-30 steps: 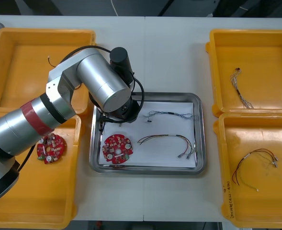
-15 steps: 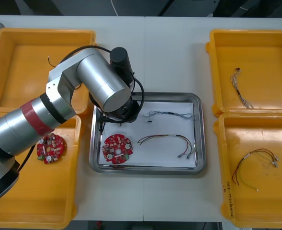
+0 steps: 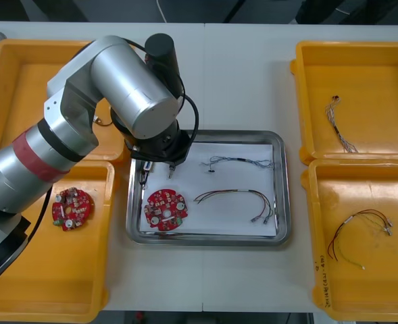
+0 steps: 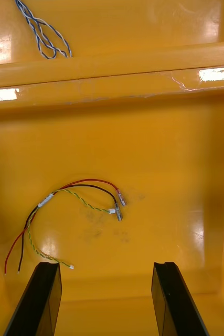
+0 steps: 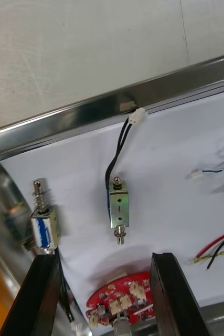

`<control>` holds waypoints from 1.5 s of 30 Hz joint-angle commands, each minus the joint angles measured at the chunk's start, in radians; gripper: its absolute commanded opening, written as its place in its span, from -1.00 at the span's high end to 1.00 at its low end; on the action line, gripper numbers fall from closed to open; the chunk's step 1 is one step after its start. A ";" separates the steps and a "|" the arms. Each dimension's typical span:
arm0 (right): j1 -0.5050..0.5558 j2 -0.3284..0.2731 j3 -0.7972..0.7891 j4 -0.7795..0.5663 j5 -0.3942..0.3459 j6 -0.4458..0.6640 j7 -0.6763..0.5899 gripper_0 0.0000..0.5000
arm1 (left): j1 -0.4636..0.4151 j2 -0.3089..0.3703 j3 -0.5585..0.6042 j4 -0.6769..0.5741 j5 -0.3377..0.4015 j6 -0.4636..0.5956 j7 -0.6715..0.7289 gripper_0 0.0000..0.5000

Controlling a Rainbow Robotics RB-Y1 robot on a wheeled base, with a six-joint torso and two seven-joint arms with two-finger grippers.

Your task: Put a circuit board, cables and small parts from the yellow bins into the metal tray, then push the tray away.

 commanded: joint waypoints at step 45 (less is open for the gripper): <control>-0.485 -0.140 0.723 -0.121 -0.230 0.003 -0.034 -1.00 | 0.400 0.314 0.698 -0.425 0.205 0.188 -0.293 -1.00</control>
